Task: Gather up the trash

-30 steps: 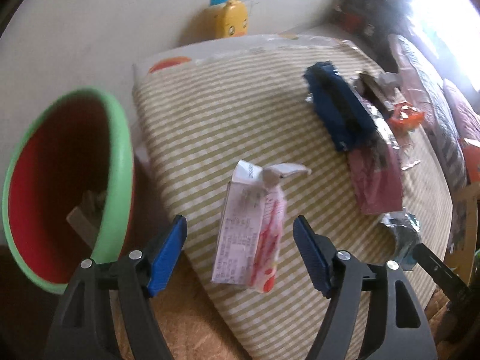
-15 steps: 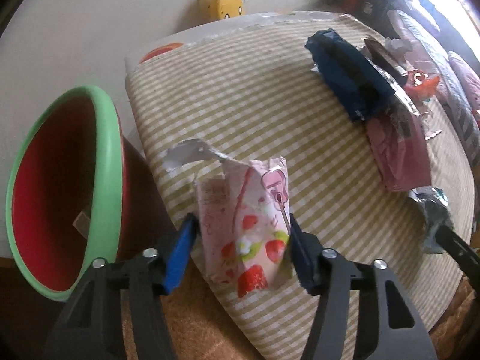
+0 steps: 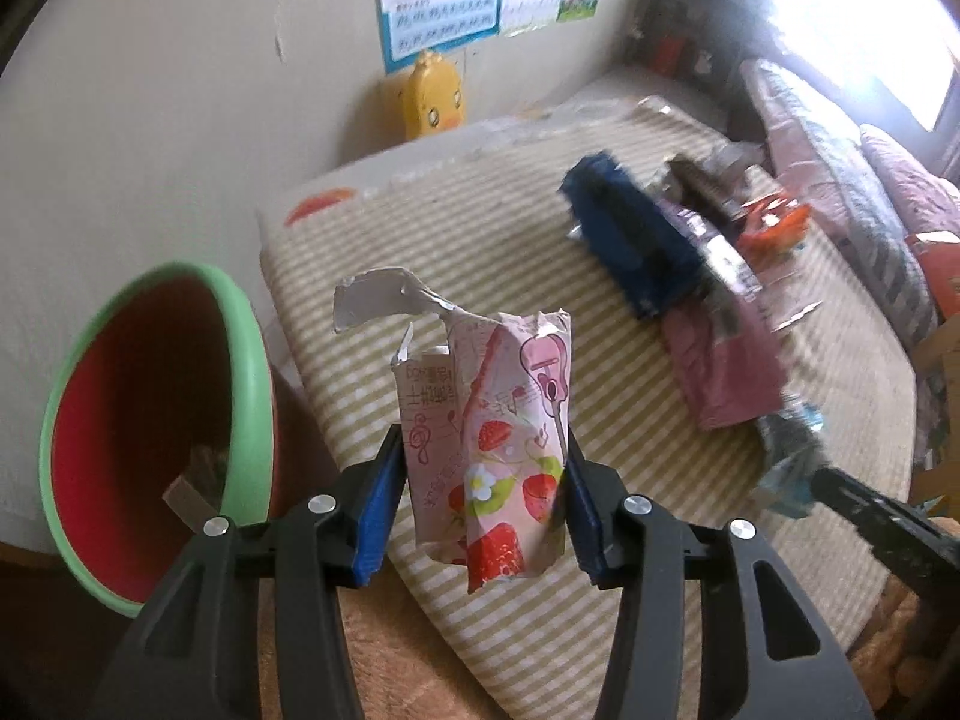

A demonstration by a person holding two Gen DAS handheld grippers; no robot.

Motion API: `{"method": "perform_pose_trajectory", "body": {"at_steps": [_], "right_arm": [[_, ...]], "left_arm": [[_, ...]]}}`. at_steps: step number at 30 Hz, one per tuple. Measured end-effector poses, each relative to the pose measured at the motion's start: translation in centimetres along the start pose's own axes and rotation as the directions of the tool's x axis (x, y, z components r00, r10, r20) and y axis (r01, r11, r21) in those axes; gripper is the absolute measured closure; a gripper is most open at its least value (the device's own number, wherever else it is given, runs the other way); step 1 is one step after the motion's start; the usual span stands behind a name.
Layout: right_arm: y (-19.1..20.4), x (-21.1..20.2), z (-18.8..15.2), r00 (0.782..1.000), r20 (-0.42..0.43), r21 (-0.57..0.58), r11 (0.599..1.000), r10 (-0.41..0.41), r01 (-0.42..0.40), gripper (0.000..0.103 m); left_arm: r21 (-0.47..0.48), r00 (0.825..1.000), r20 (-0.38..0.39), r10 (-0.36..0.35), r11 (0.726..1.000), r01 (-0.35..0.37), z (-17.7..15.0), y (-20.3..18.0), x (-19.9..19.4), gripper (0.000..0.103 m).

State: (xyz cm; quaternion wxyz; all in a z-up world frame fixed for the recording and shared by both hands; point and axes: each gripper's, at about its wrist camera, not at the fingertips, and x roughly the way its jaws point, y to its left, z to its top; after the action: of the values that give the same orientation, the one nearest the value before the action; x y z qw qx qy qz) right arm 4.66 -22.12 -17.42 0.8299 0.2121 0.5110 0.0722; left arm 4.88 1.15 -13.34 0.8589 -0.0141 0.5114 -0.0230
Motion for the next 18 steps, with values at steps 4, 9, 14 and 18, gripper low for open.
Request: {"method": "perform_pose_trajectory", "body": {"at_steps": [4, 9, 14, 18], "right_arm": [[0.3, -1.4, 0.0, 0.999, 0.029, -0.006, 1.0, 0.025, -0.025, 0.088], [1.3, -4.1, 0.6, 0.996, 0.086, -0.027, 0.999, 0.029, -0.027, 0.088], [2.6, -7.0, 1.4, 0.988, 0.151, -0.06, 0.998, 0.029, -0.02, 0.088], [3.4, -8.8, 1.9, 0.981, 0.188, -0.064, 0.998, 0.04, -0.028, 0.088]], "left_arm": [[0.033, 0.998, 0.064, -0.021, 0.999, 0.019, 0.5, -0.6, -2.2, 0.057], [0.069, 0.992, 0.119, -0.052, 0.997, 0.044, 1.1, -1.2, -4.3, 0.057], [0.085, 0.986, 0.149, -0.077, 0.994, 0.065, 1.1, -1.5, -5.7, 0.056], [0.081, 0.982, 0.165, -0.094, 0.993, 0.082, 1.1, -1.3, -6.4, 0.056]]}}
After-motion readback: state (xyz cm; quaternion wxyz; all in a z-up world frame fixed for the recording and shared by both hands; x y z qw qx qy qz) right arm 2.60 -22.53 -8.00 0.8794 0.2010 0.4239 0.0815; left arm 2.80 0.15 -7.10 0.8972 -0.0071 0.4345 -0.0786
